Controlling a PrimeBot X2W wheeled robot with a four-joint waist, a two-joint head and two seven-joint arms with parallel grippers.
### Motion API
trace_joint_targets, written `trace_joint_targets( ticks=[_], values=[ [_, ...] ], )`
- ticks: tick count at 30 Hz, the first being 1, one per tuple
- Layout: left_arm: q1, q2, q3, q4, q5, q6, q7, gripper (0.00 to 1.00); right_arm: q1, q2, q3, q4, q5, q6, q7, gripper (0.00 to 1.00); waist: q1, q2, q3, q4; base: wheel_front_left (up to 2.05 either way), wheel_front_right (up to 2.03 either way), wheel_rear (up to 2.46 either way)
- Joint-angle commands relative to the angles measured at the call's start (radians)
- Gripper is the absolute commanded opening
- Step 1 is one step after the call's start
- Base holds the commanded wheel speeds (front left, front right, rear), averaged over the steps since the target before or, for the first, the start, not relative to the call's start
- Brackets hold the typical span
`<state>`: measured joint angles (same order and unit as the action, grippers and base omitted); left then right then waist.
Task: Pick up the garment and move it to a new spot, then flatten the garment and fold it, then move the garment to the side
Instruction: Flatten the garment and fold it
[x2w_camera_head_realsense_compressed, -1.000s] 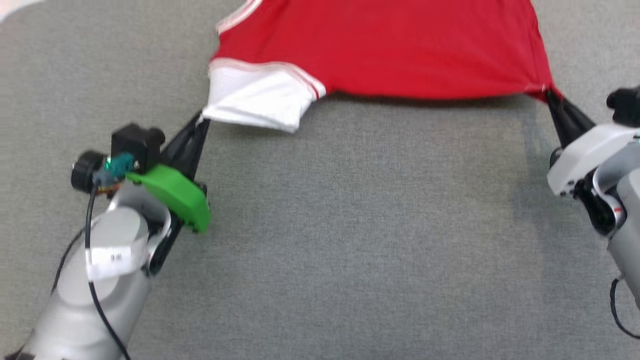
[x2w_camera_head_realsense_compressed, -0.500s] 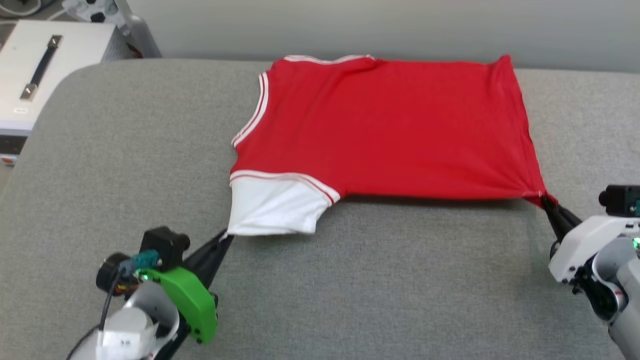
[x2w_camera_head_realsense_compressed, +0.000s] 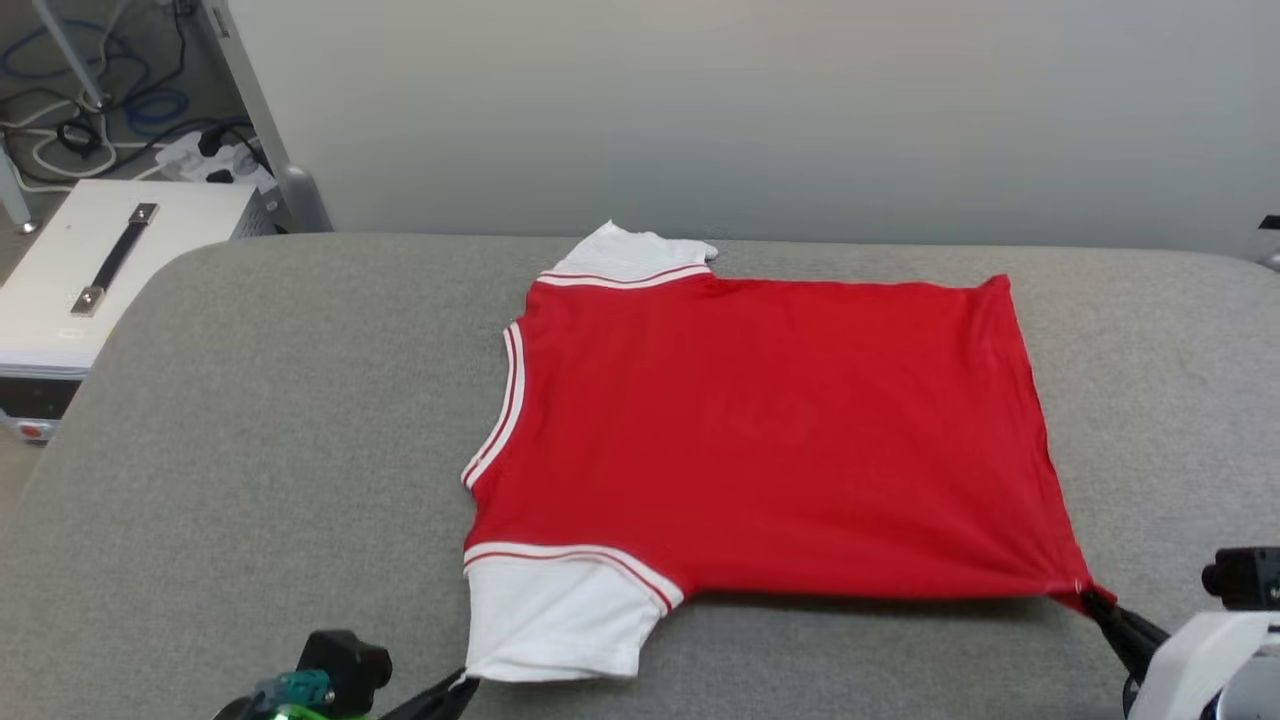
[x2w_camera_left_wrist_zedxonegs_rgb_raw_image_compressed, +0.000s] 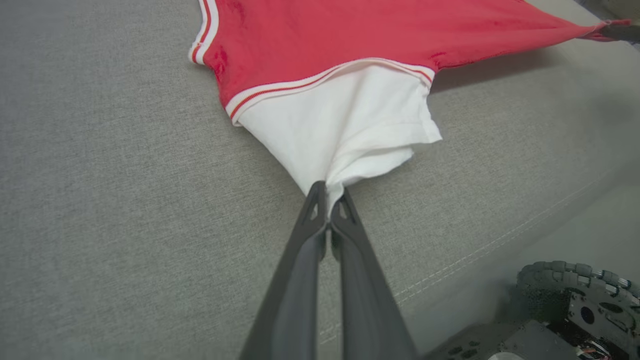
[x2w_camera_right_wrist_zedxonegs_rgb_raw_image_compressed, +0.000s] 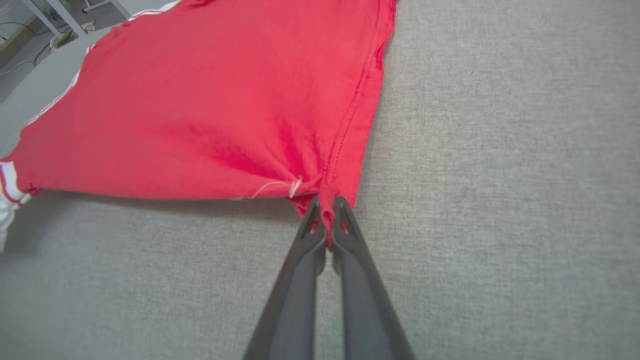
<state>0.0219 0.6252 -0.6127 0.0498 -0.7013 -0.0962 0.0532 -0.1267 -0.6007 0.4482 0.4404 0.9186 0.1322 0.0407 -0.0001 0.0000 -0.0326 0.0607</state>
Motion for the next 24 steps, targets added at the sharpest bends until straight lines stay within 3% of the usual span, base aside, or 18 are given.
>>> trace_joint_targets(
  ticks=[1, 11, 13, 24],
  values=[
    [0.028, 0.016, -0.002, -0.019, -0.012, 0.009, 0.009, 0.0, 0.038, -0.011, -0.013, -0.023, 0.007, -0.002, 0.011, 0.0, 0.0001, 0.0, -0.03, -0.011, 0.0, 0.0, 0.0],
    [0.141, 0.077, -0.018, -0.157, -0.058, 0.043, 0.079, 0.0, 0.27, -0.027, -0.155, -0.241, -0.023, -0.002, 0.113, 0.0, 0.0001, 0.0, -0.037, -0.015, 0.0, 0.0, 0.0],
    [0.125, 0.093, 0.004, -0.194, -0.055, 0.057, 0.076, 0.0, 0.31, -0.014, -0.225, -0.314, -0.046, -0.002, 0.153, 0.0, 0.0001, 0.0, -0.019, -0.014, 0.0, 0.0, 0.0],
    [-0.084, 0.096, 0.036, -0.191, -0.028, 0.022, 0.118, 0.0, 0.24, 0.027, -0.324, -0.428, -0.131, -0.002, 0.292, 0.0, 0.0001, 0.0, 0.077, -0.024, 0.0, 0.0, 0.0]
  ],
)
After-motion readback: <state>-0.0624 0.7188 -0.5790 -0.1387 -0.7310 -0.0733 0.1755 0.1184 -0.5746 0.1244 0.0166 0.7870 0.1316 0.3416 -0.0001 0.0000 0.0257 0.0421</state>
